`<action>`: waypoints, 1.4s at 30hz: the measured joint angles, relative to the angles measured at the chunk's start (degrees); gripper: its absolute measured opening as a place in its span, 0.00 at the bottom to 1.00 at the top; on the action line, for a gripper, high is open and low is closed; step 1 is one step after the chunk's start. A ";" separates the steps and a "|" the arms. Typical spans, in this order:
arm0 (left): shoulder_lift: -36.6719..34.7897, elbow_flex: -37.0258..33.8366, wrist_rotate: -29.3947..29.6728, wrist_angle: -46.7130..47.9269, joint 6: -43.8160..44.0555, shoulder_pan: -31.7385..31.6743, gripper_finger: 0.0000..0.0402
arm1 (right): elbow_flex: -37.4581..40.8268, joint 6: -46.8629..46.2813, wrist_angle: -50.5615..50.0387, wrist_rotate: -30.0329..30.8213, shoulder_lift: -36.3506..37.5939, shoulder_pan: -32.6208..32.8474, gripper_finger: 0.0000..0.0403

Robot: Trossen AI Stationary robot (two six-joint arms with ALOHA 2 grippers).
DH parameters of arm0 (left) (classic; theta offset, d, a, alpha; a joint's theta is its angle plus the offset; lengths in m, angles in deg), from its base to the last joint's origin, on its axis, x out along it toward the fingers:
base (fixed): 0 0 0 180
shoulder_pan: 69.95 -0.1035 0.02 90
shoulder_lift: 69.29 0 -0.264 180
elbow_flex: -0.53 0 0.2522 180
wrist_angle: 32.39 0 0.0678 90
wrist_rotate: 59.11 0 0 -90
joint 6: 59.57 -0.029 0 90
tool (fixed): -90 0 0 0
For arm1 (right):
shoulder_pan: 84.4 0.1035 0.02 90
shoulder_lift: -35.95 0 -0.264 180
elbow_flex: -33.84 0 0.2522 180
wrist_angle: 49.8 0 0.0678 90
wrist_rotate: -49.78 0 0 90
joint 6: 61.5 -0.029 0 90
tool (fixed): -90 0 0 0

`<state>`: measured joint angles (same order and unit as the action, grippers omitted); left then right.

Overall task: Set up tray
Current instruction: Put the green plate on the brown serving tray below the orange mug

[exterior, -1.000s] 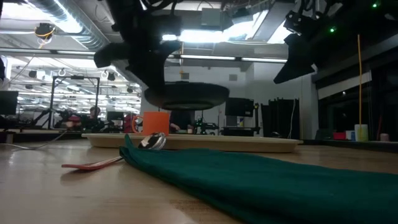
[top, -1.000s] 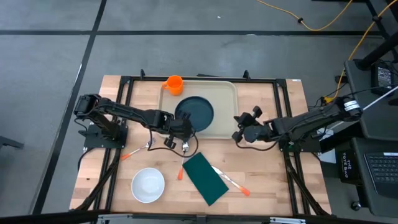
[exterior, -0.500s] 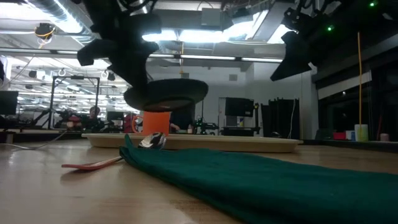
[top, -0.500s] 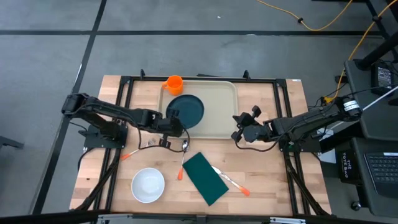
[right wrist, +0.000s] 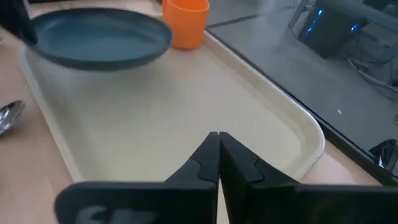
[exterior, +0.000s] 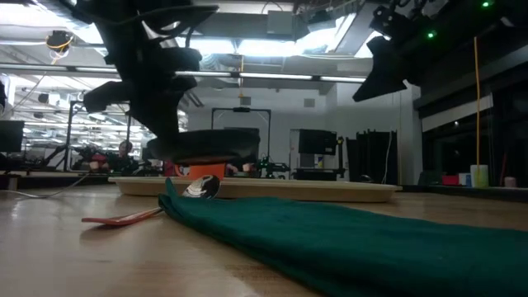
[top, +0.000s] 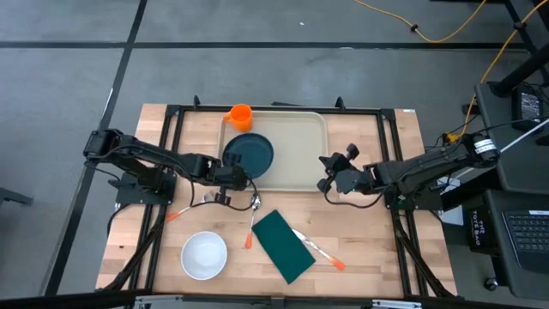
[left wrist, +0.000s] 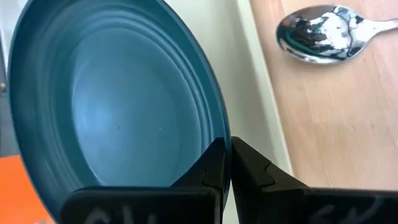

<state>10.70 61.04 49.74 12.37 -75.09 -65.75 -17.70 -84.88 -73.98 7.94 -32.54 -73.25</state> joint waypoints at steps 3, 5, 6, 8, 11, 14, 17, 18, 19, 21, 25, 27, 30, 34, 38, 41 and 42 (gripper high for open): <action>0.19 -0.08 -0.73 0.04 0.35 -0.28 0.01 | 0.00 0.13 0.87 -3.07 0.00 -1.47 0.01; 0.19 -0.08 -0.81 -0.02 0.07 -0.73 0.01 | 0.00 0.55 0.95 -4.49 0.00 -2.33 0.01; 0.19 -0.08 -0.78 0.03 -0.01 -0.99 0.01 | 0.00 0.57 1.37 -4.58 0.00 -2.66 0.01; 0.18 -0.08 -0.87 0.00 -0.06 -1.69 0.01 | 0.00 0.93 2.00 -4.65 0.00 -3.25 0.02; 0.17 -0.08 -3.51 0.00 -0.06 -2.95 0.01 | 0.00 1.47 2.69 -4.78 0.00 -3.62 0.03; 0.17 -0.08 -3.19 0.00 0.54 -3.61 0.01 | 0.00 2.53 2.70 -5.52 0.00 -3.62 0.02; 0.20 -0.08 -3.41 0.00 1.21 -3.94 0.01 | 0.00 5.75 3.26 -9.84 0.00 -3.62 0.01; 0.41 -0.06 -3.39 -0.02 1.25 -3.94 0.01 | 0.00 5.97 3.57 -10.99 0.00 -3.60 0.01; 0.64 -0.06 -3.41 -0.01 1.24 -3.94 0.01 | 0.00 6.07 3.90 -11.28 0.00 -3.60 0.01; 0.88 -0.06 -3.53 0.22 1.30 -3.94 0.01 | 0.00 6.13 4.33 -11.38 0.00 -3.60 0.02; 2.92 -0.06 -2.83 0.17 0.76 -3.94 0.01 | 0.00 7.19 4.63 -11.38 0.00 -3.62 0.02; 4.48 -0.03 -2.65 -0.76 0.56 -3.94 0.01 | 0.00 7.20 4.68 -11.38 0.00 -3.62 0.02; 6.72 -0.03 -2.62 -0.39 0.58 -3.94 0.01 | 0.00 7.24 4.75 -11.38 0.00 -3.62 0.03; 9.01 -0.05 -2.10 -0.82 0.14 -3.94 0.01 | 0.00 7.24 4.75 -11.38 0.00 -3.62 0.03; 9.76 -0.03 -2.31 -1.19 -0.06 -3.92 0.01 | 0.00 7.37 4.79 -11.38 0.00 -3.62 0.03; 9.87 -0.03 -2.44 -1.18 0.24 -3.92 0.01 | 0.00 7.37 4.81 -11.38 0.00 -3.62 0.03; 9.87 -0.03 -2.46 -1.18 0.37 -3.92 0.01 | 0.00 7.39 4.81 -11.38 0.00 -3.62 0.03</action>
<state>20.57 61.01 47.28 11.19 -74.72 -69.67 -17.70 -77.49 -69.17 -3.44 -32.54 -76.87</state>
